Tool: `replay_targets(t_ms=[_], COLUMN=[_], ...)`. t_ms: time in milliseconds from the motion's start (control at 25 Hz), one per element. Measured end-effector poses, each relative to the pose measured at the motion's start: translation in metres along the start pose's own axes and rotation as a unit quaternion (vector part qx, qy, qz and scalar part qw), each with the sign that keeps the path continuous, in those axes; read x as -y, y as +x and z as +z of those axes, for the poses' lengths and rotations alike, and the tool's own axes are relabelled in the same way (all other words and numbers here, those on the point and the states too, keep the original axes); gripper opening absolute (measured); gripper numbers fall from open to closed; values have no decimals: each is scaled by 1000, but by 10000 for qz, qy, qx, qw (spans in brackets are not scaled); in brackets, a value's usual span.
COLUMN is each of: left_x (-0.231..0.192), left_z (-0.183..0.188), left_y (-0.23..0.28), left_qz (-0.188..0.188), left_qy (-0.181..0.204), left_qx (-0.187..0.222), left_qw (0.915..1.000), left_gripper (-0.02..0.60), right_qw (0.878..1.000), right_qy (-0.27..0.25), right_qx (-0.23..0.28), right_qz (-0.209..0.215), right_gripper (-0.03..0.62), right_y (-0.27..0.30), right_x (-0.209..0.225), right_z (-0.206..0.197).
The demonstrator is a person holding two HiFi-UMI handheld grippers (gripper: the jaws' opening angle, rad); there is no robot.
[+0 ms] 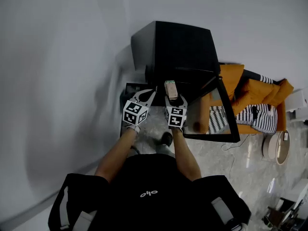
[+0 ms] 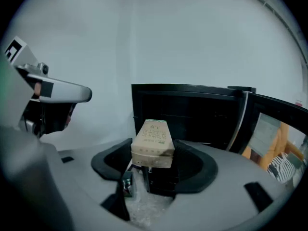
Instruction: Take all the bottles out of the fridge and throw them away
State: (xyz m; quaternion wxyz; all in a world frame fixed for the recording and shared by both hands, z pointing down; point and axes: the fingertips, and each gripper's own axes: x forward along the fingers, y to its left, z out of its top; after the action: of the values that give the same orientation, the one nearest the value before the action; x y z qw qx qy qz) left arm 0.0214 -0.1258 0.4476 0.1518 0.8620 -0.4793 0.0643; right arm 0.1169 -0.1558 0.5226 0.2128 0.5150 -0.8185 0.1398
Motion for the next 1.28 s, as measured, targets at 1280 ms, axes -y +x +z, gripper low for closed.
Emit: replay_targets(t_ms=[1280], left_x=[-151], left_z=[-151], left_y=[-134], left_qz=[2022], left_qy=[-1292], left_qx=[-117], left_qw=[9707], left_gripper=[6], right_qw=[9569], right_qy=[-1674], right_qx=[-630], right_qz=[2288], right_gripper=[281], right_y=[123], right_x=[-199], right_z=[-53])
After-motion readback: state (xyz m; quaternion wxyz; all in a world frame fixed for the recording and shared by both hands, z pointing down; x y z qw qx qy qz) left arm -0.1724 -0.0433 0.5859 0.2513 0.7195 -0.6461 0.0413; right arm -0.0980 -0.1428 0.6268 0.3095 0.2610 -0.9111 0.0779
